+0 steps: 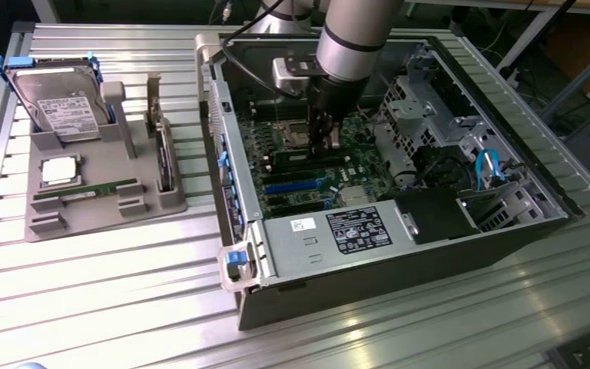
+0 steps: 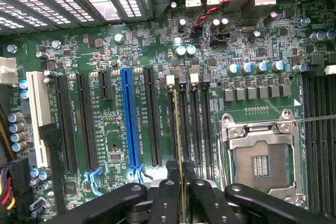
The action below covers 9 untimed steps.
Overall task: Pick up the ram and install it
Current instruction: 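Insert the ram into the slot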
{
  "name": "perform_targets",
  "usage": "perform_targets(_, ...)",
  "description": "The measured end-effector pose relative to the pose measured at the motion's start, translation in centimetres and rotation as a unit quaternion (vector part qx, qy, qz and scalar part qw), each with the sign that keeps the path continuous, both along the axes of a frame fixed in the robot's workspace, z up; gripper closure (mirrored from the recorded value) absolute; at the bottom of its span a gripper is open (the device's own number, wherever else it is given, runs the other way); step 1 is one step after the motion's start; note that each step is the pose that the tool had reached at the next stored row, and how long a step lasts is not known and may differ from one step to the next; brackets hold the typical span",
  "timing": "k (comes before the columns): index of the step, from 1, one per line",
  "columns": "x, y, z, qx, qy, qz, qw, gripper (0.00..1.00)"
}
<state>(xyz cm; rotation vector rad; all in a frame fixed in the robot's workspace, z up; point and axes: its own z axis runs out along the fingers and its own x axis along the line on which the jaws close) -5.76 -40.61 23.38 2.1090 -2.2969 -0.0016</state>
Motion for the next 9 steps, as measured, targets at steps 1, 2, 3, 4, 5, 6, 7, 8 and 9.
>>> perform_targets(1,0.0,0.0,0.0,0.0,0.0001,0.002,1.0,0.86)
perform_targets(2,0.0,0.0,-0.01,0.0,0.0003,0.005,1.0,0.86)
perform_targets(3,0.0,0.0,-0.01,0.0,0.0004,0.006,1.0,0.86)
perform_targets(4,0.0,0.0,-0.01,0.0,0.0004,0.006,1.0,0.86)
perform_targets(5,0.0,0.0,-0.04,0.0,0.0004,0.006,1.0,0.86)
perform_targets(6,0.0,0.0,-0.07,0.0,0.0004,0.006,1.0,0.86)
perform_targets(7,0.0,0.0,-0.1,-0.0002,0.0004,0.006,1.0,0.86)
perform_targets(8,0.0,0.0,-0.13,-0.0002,0.0005,0.006,1.0,0.86)
perform_targets(9,0.0,0.0,-0.14,-0.0002,0.0004,0.006,1.0,0.86)
